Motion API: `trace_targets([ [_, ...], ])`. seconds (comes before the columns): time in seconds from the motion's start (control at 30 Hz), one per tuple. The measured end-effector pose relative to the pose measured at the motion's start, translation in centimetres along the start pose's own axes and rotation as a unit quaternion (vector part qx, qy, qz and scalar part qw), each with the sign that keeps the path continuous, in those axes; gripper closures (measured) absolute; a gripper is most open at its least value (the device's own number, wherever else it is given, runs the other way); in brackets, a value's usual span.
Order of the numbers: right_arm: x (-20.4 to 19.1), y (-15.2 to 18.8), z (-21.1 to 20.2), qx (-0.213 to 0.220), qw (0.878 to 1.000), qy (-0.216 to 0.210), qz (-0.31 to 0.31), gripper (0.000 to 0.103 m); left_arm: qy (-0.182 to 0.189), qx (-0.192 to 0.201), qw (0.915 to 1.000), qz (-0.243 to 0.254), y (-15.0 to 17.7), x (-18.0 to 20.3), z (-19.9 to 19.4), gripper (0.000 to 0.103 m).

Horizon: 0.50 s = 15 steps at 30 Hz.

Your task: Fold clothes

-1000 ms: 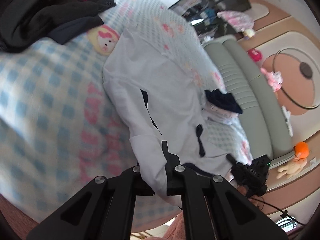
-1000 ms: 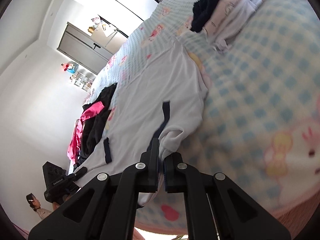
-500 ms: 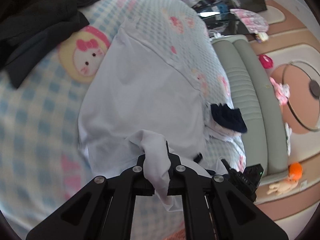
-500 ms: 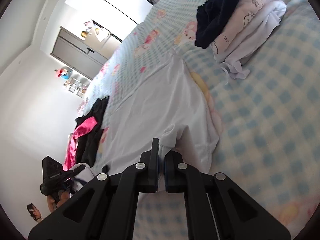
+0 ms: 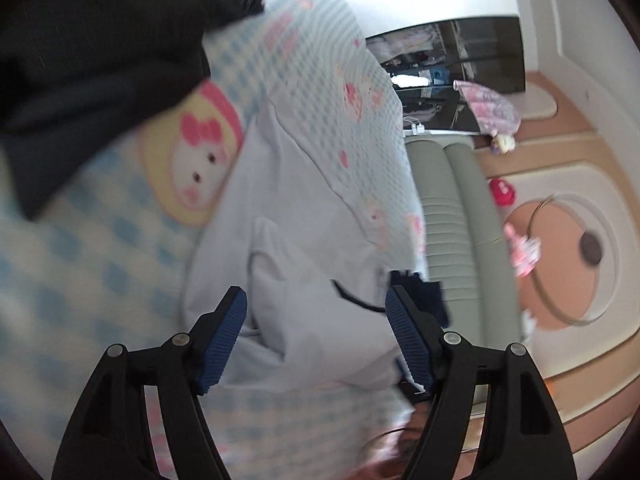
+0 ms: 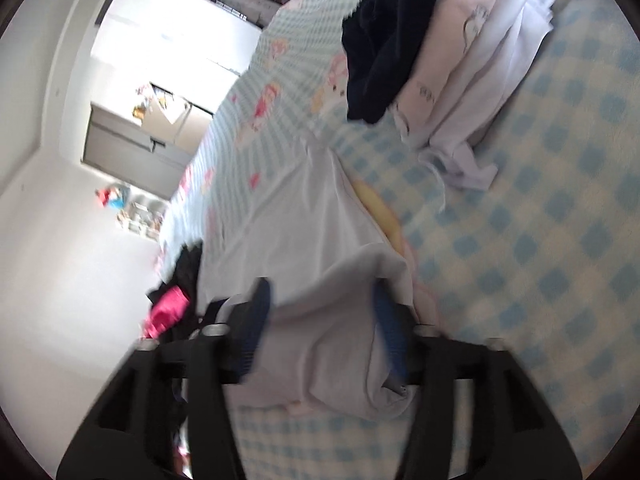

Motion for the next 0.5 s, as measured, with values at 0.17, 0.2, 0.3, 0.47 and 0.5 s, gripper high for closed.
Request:
trace_targets([
  [0.17, -0.1, 0.8, -1.3, 0.005, 0.998, 0.033, -0.062, 0.034, -0.047, 0.017, 0.9972, 0.057, 1.1, -0.6, -1.0, 0.029],
  [0.2, 0.4, 1.5, -1.0, -0.008, 0.997, 0.044, -0.067, 0.034, -0.052, 0.021, 0.996, 0.07, 1.3, -0.4, -0.9, 0.029],
  [0.3, 2.5, 3.5, 0.3, -0.052, 0.995, 0.066, -0.062, 0.033, -0.055, 0.006, 0.9919, 0.114, 1.8, 1.0, 0.7, 0.029],
  [0.47, 3.3, 4.8, 2.2, -0.072, 0.995, 0.048, -0.057, 0.022, -0.135, -0.037, 0.9778, 0.156, 2.7, 0.6, 4.6, 0.025],
  [0.5, 3.1, 4.8, 2.6, -0.075, 0.994, 0.045, -0.059, 0.021, -0.146, -0.042, 0.9773, 0.148, 2.8, 0.1, 5.0, 0.025],
])
Point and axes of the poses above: each gripper's, at about its wrist camera, not at the fingertips, and z roughly the way its jaws point, x to its right, y to its underside, the point moved 8 cm from there along z, roughly the way its jaws point, and after that the axes turned 1 degree about y, right-handed, at the moved point
